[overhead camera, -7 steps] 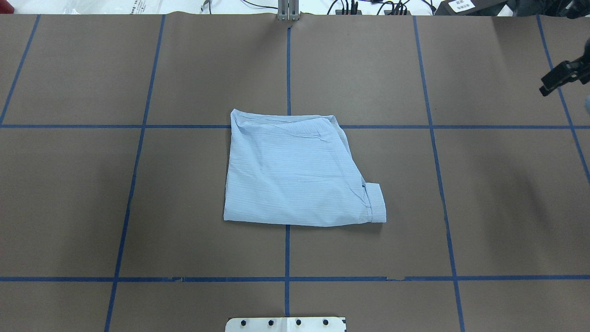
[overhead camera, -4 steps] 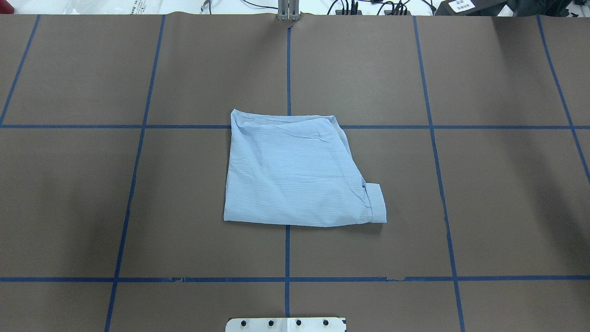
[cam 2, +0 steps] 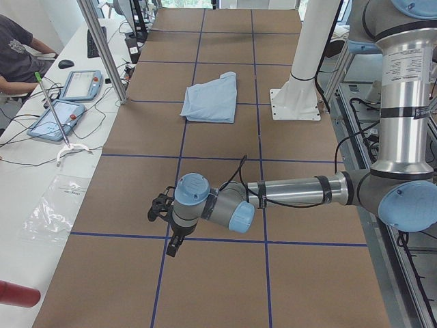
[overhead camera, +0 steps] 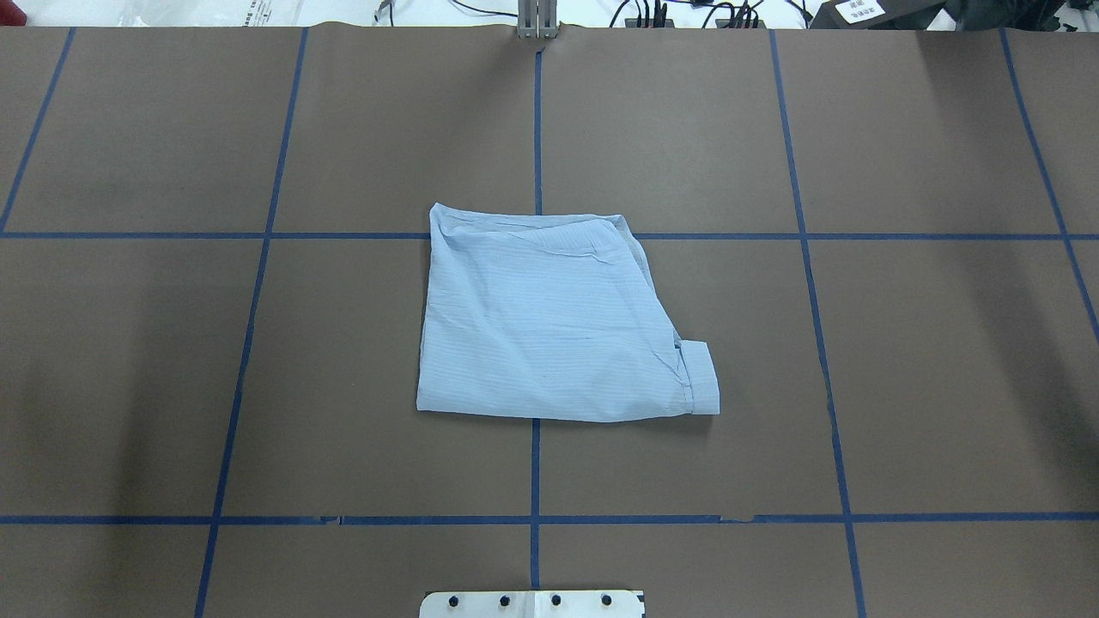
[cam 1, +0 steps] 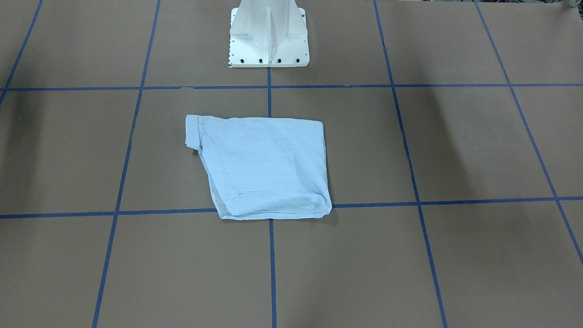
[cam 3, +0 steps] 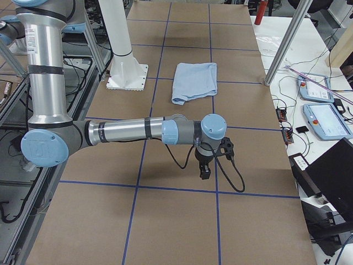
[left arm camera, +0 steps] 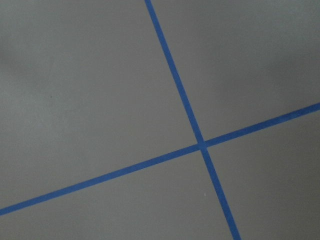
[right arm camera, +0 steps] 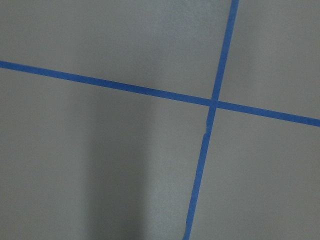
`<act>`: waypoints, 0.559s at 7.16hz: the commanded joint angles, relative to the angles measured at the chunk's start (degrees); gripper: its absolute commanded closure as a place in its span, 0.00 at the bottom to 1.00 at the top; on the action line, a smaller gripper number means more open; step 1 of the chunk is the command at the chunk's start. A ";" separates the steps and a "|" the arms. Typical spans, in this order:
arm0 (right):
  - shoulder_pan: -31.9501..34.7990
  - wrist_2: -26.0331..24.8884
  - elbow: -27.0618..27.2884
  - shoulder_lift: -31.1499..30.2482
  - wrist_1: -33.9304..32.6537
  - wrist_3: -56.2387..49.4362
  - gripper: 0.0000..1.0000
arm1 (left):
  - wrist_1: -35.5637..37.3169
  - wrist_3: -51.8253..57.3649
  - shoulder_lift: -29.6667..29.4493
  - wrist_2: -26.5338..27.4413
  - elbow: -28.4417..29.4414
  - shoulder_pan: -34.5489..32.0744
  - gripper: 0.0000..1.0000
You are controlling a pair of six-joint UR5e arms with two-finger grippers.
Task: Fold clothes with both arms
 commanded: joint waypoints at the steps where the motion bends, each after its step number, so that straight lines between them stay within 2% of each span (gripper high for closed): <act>1: 0.23 -0.36 -1.41 -0.05 -0.09 1.00 0.00 | 5.42 0.02 -0.10 -0.20 -1.69 -1.14 0.01; 4: 0.23 -0.36 -1.68 -0.22 -0.09 1.18 0.00 | 27.72 0.19 0.43 -0.64 -14.23 -1.14 0.01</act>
